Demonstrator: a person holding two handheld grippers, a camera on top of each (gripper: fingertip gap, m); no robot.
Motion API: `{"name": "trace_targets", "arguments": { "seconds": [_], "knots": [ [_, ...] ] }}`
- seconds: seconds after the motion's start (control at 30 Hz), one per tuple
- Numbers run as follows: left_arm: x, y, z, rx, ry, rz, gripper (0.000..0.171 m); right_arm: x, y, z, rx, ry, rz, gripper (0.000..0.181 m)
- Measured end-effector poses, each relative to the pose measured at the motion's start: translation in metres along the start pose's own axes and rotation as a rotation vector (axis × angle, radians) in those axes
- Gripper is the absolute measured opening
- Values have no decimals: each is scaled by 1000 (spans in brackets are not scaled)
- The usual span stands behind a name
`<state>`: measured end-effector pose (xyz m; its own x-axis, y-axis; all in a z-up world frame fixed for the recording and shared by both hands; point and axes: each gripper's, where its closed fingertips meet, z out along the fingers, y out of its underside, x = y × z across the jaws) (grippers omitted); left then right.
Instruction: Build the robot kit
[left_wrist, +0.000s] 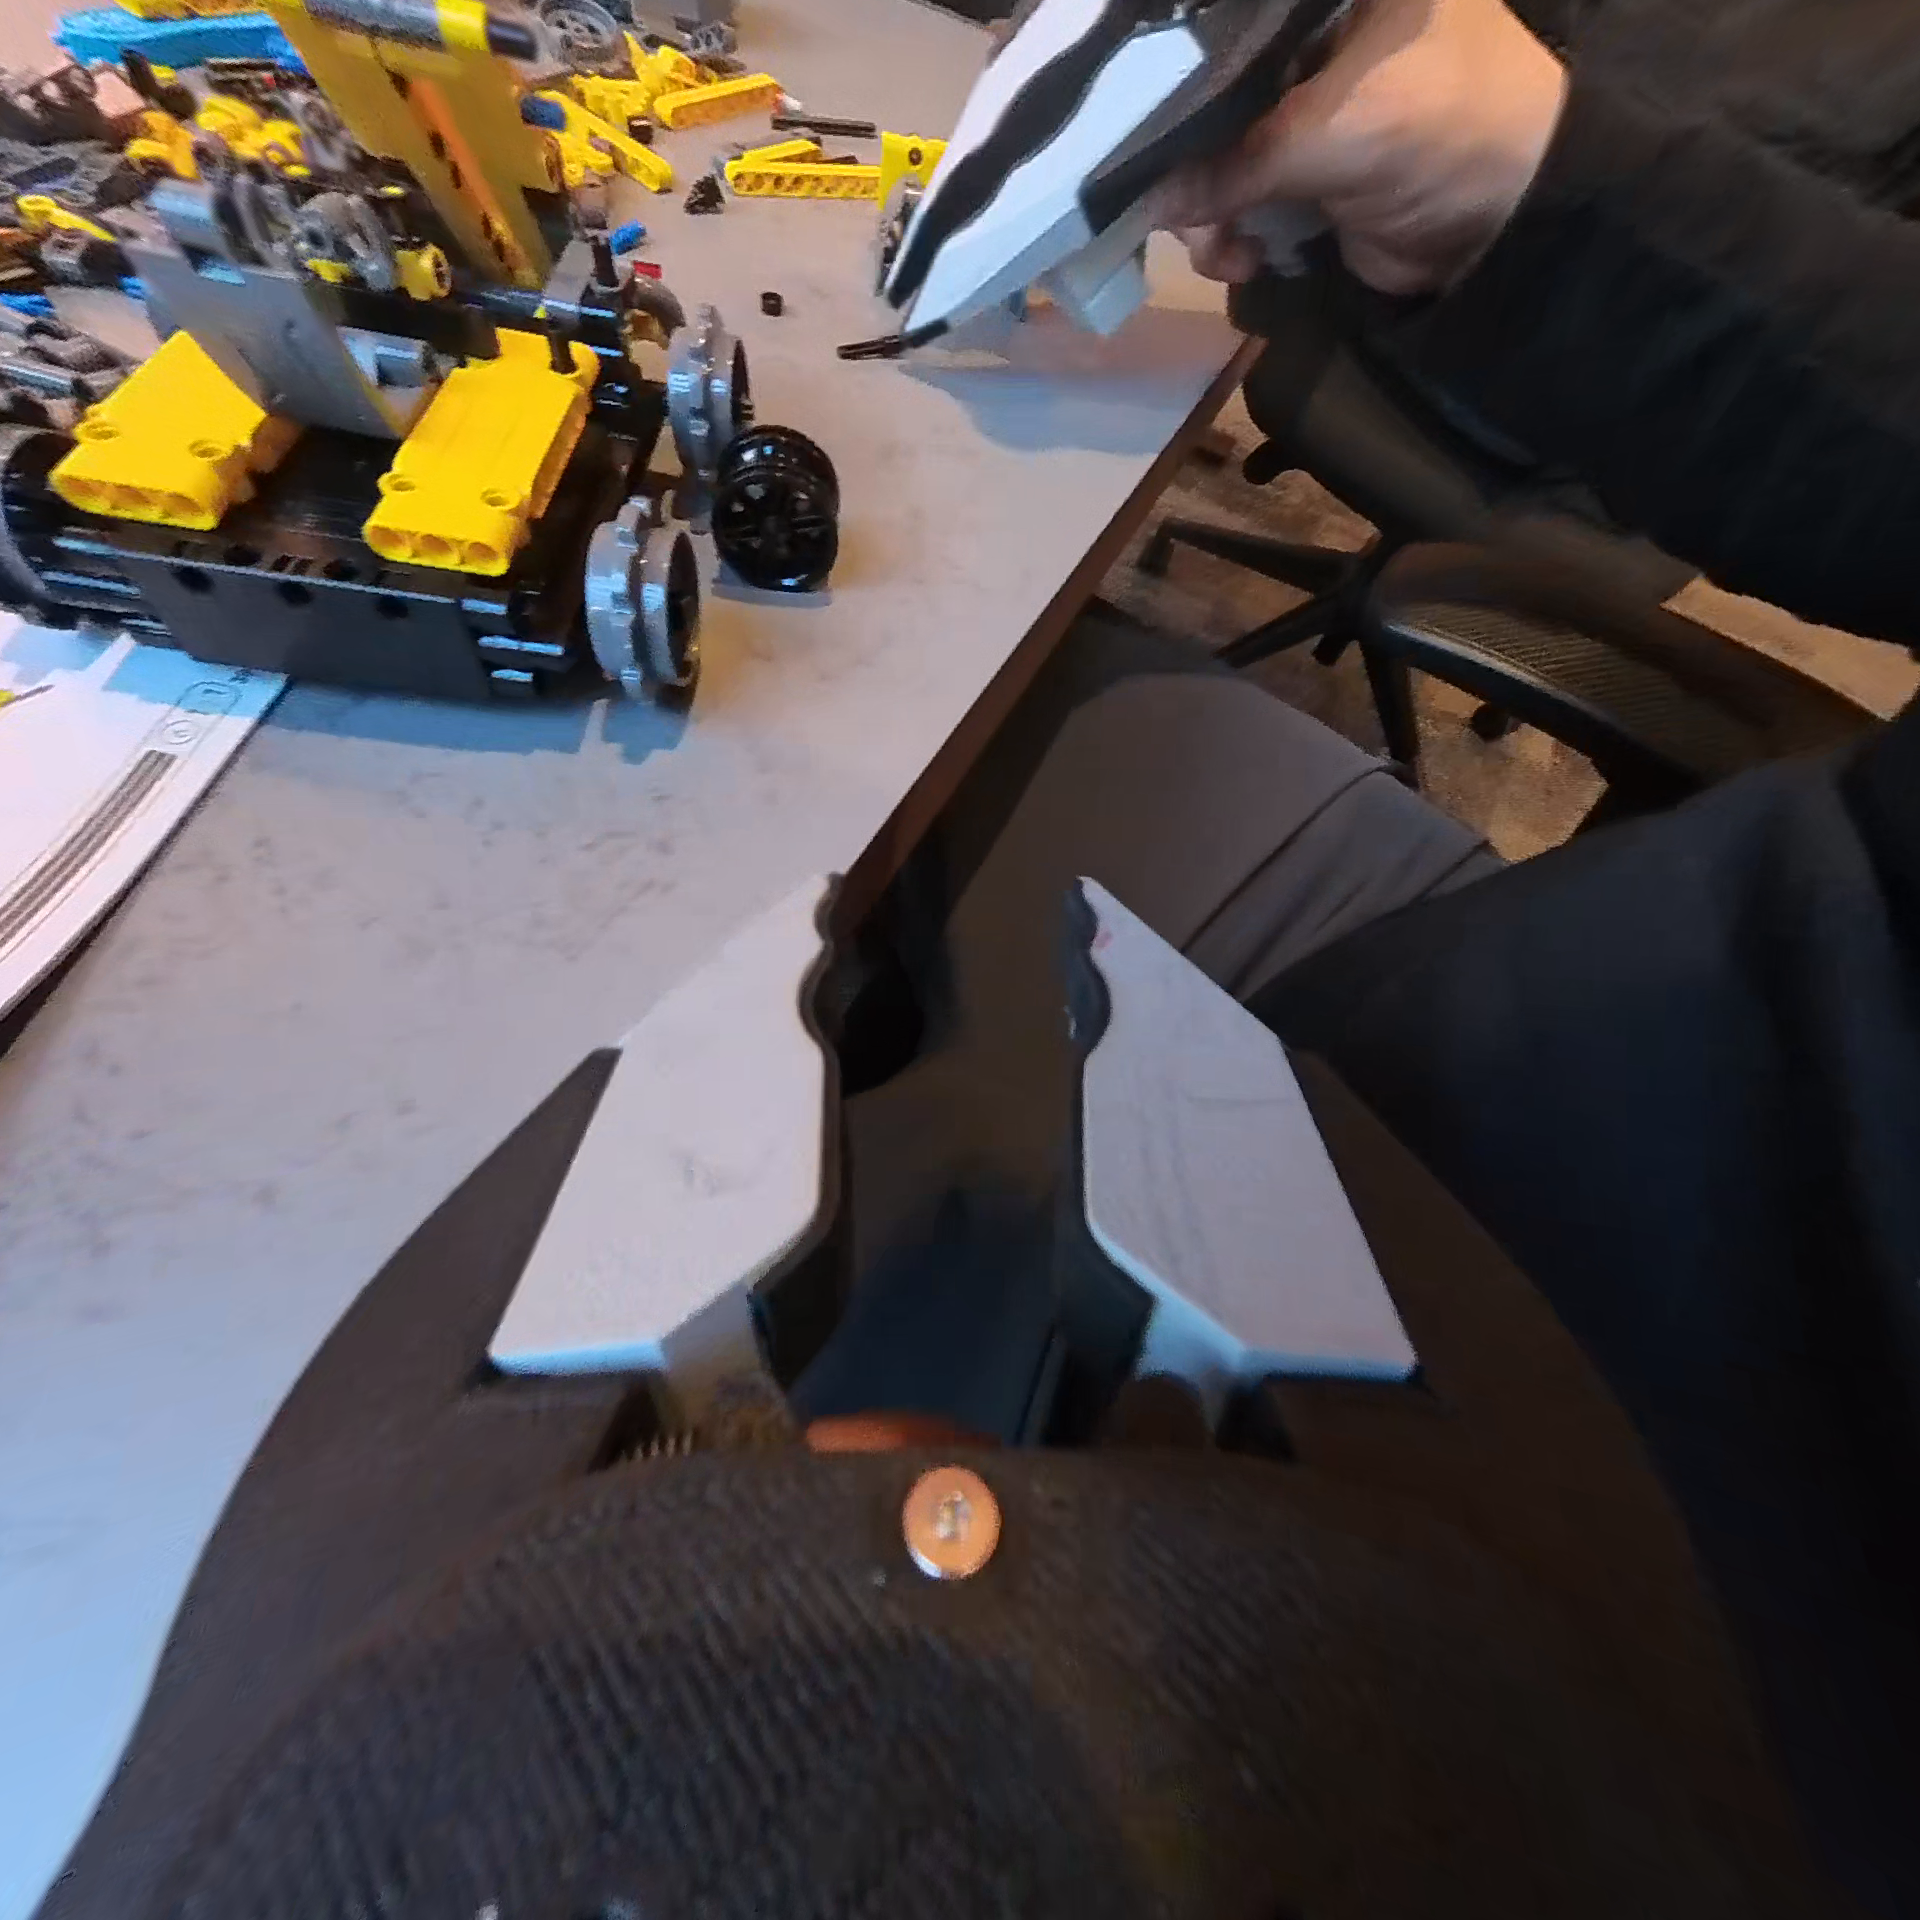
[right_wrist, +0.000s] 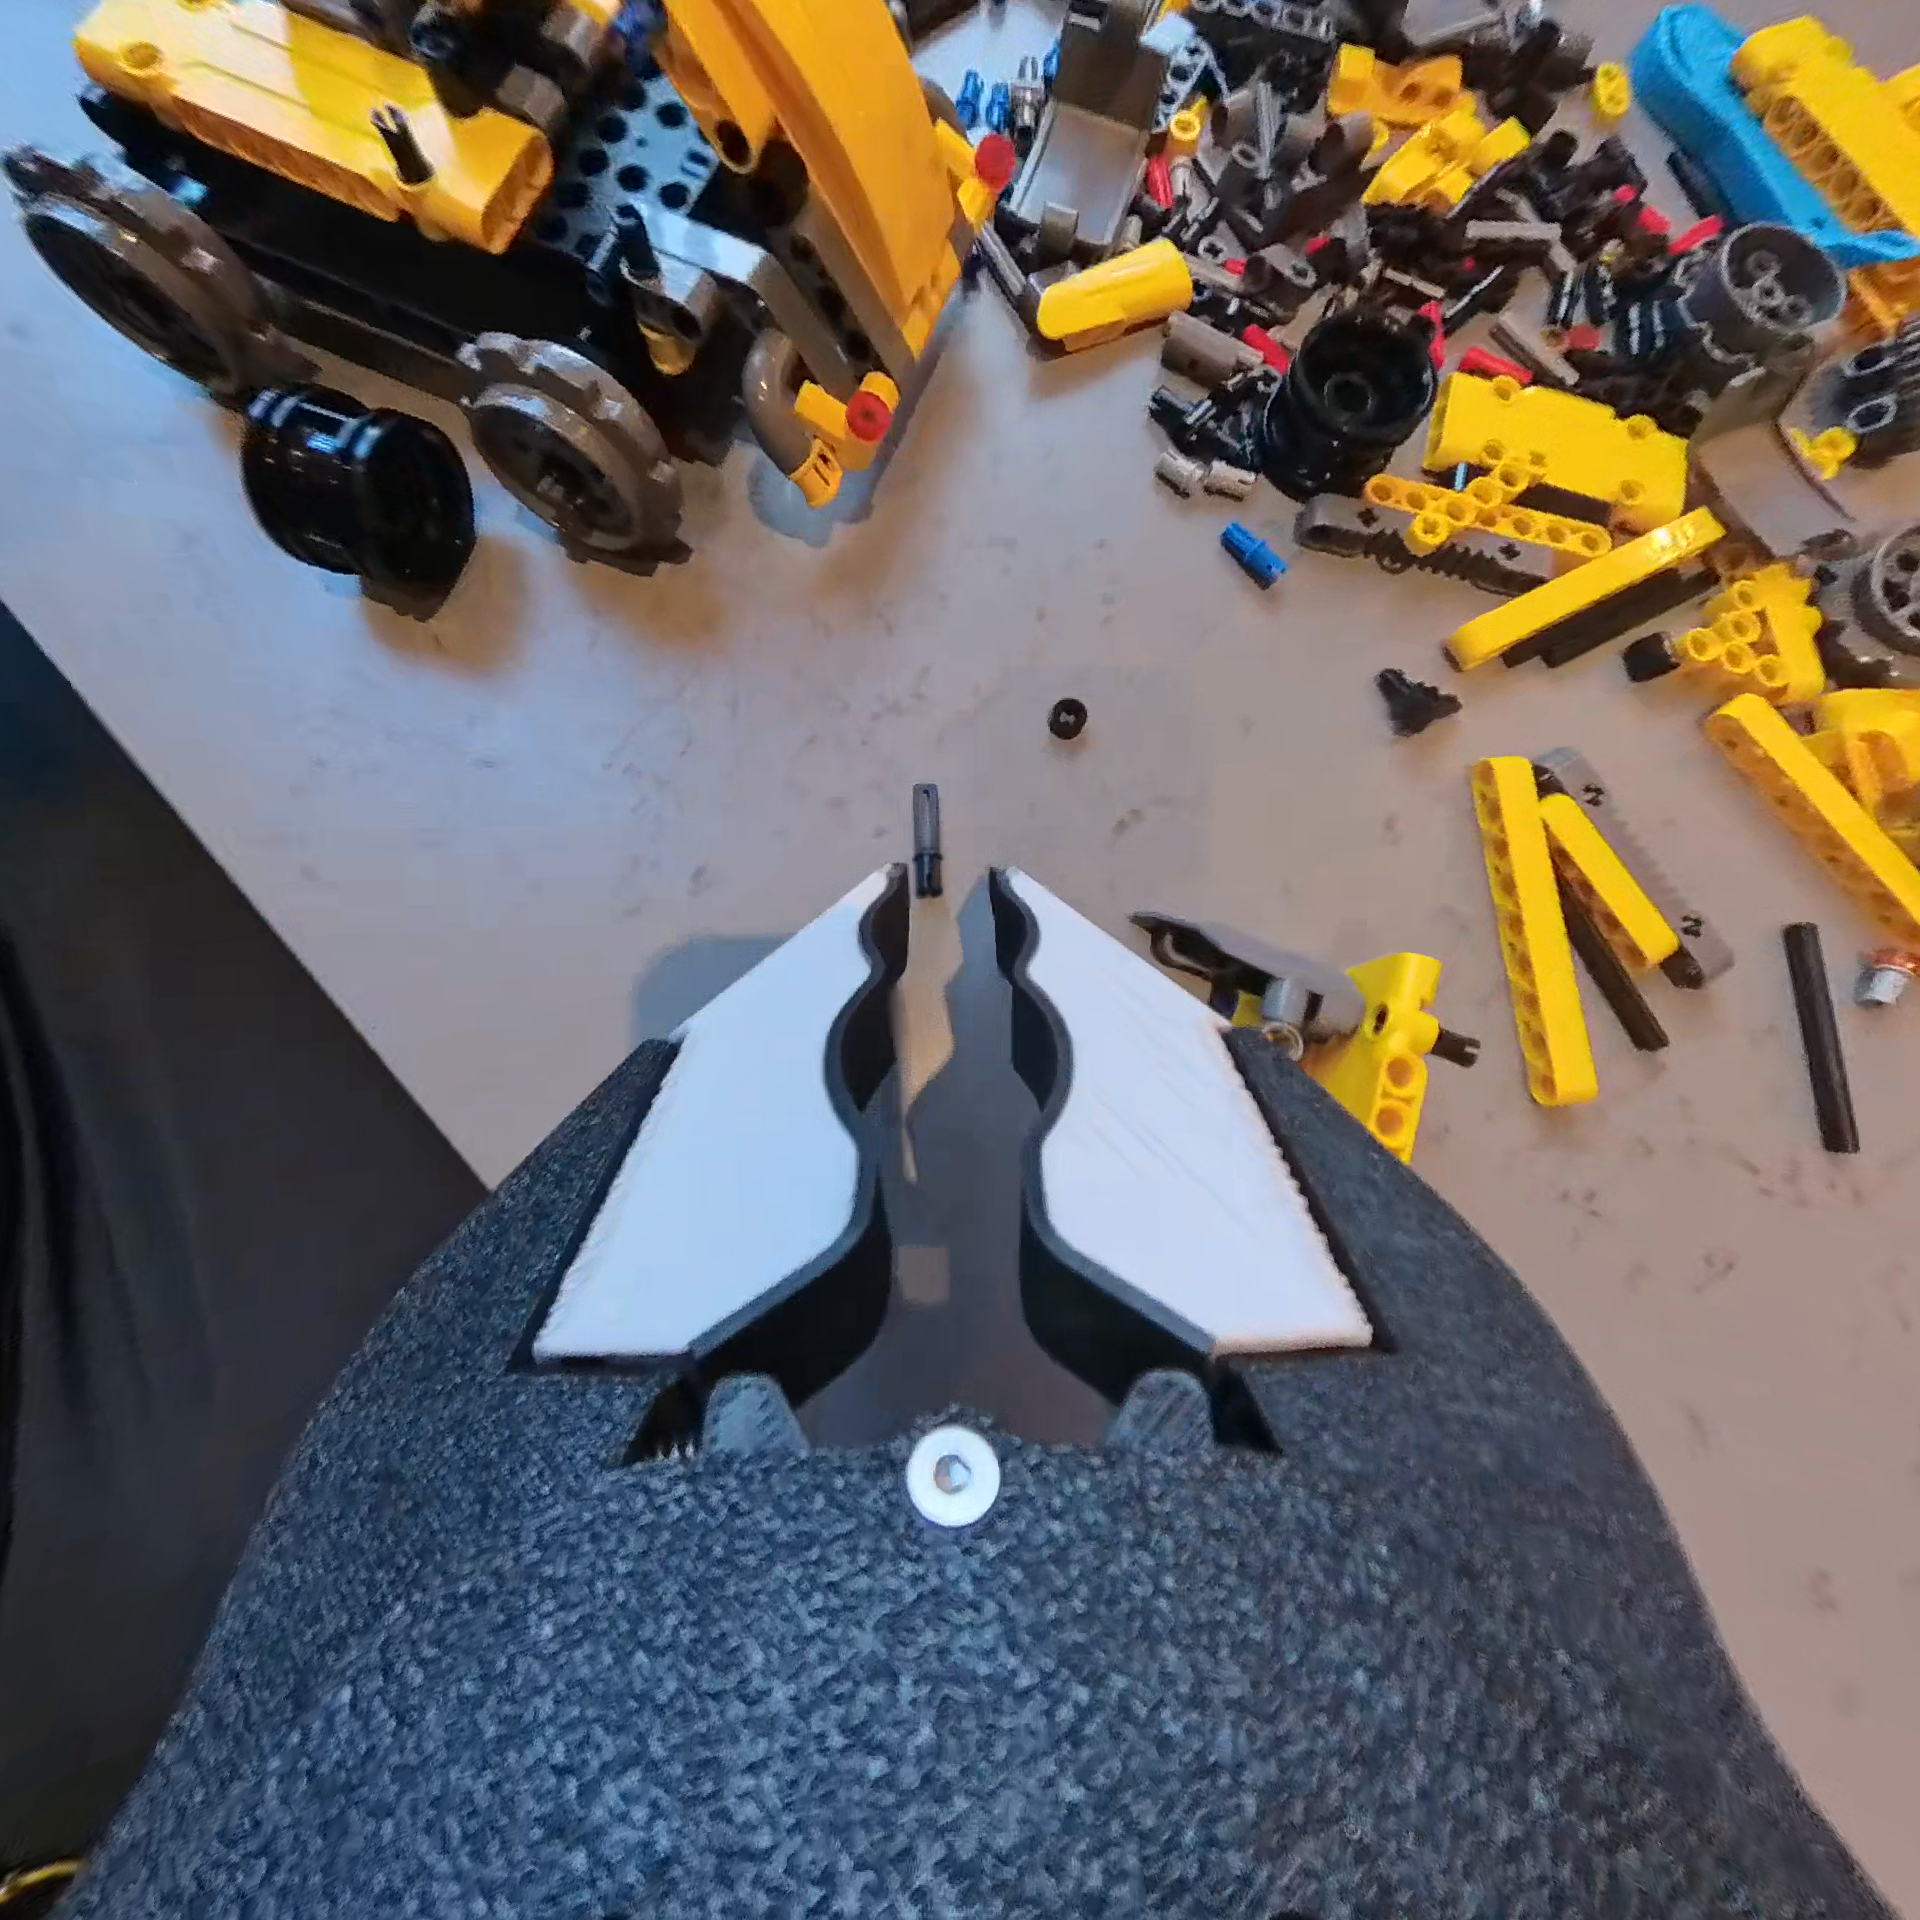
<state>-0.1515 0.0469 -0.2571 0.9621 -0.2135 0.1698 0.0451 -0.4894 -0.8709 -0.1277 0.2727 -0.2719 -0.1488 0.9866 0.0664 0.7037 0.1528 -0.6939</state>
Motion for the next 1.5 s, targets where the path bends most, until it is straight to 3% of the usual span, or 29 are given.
{"name": "trace_targets", "arguments": {
  "seconds": [0.2, 0.43, 0.53, 0.63, 0.7, 0.77, 0.83, 0.93, 1.03, 1.23, 1.5],
  "knots": [
    [7, 0, 7, -27, 13, 9, 38, -5, 2, 7, -26, -78, 47, 4],
    [13, -21, 16, -47, 51, 114, 34, -11, -7, 0, 14, -25, -40, 4],
    [15, -59, 20, -77, 95, 249, 29, -10, -5, -8, 21, 10, -30, 4],
    [11, -123, 35, -61, 78, 434, 30, -9, 2, -14, 45, 22, 14, 4],
    [10, -162, 61, -85, 75, 552, 28, -11, 7, -18, 64, 28, 37, 4],
    [4, -180, 99, -209, 74, 641, 27, -10, 10, -24, 86, 46, 55, 4],
    [-10, -175, 136, -389, 72, 709, 26, -10, 12, -31, 115, 53, 75, 4],
    [-40, -145, 176, -656, 70, 733, 26, -2, 22, -37, 136, 89, 99, 4],
    [-52, -118, 198, -802, 127, 651, 23, -3, 28, -42, 168, 73, 128, 4],
    [-70, -103, 211, -900, 125, 636, 19, -4, 29, -55, 199, 99, 104, 4],
    [-70, -113, 213, -912, 237, 755, 16, -8, 25, -57, 206, 90, 89, 4]
  ]
}}
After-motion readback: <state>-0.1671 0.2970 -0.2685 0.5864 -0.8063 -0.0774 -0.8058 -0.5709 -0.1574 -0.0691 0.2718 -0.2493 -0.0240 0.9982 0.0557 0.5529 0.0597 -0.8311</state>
